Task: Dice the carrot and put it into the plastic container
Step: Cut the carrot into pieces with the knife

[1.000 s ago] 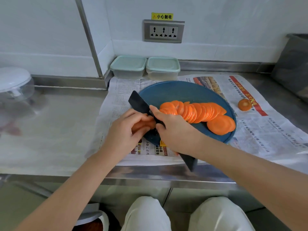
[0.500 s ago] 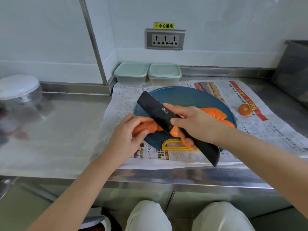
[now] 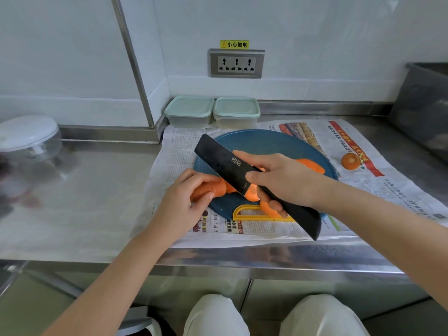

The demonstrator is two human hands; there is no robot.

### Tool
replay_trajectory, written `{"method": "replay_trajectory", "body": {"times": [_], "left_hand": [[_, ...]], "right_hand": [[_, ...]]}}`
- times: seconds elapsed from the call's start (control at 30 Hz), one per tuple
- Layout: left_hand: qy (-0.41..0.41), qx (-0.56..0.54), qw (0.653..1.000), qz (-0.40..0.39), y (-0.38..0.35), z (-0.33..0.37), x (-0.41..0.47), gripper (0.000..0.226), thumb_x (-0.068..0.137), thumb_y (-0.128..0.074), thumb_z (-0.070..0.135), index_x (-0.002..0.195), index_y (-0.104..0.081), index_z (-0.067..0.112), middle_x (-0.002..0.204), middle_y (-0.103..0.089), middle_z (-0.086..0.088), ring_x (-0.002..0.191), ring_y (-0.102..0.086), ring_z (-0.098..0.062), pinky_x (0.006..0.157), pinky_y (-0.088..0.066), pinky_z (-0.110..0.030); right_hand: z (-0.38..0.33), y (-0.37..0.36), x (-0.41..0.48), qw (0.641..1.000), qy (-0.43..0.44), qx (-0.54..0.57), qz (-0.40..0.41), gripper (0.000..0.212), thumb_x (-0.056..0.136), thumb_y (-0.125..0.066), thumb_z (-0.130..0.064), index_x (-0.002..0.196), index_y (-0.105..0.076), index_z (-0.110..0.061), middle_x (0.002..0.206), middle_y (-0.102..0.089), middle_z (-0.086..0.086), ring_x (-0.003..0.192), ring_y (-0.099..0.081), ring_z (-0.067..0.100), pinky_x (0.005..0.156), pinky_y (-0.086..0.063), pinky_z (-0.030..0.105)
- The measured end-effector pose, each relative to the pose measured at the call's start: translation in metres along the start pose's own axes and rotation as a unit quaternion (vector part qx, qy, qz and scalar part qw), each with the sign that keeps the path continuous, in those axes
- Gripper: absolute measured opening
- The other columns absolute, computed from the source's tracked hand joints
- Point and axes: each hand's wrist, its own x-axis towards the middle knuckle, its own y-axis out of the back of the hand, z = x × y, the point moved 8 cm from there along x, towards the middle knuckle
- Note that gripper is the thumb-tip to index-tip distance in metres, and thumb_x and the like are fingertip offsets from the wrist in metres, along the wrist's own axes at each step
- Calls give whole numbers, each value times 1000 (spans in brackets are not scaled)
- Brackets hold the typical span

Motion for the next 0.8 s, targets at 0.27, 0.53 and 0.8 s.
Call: {"method": "replay_trajectory", "body": {"times": [0.27,0.53,0.8], "left_hand": [[-4,-2,1000,-4,-1,-1,0,35,87,-65,10,118,-62,25,108,-51,9,102,-50,-6,83,-41,-9],[-5,-26,1000,2,1,1,1,33,85,-67,10,114,-64,26,105,-55,7,102,-56,-13,87,-50,-24],[-6,-28,1000,-1,2,3,0,37,84,-69,8,109,-61,34,98,-49,24,95,-53,0,80,-39,-5]], "right_hand": [[2,-3,2,1000,-4,-31,1,56,100,-40,-13,145,-29,-45,50,-51,1,39,-47,15,40,-45,25],[1,-4,3,999,-8,-39,-15,57,101,-39,-12,148,-27,-41,42,-47,-6,35,-44,12,40,-44,25],[1,-11,10,999,-24,-5,-32,57,100,-39,-10,148,-28,-38,51,-47,1,36,-42,12,37,-42,23]]}}
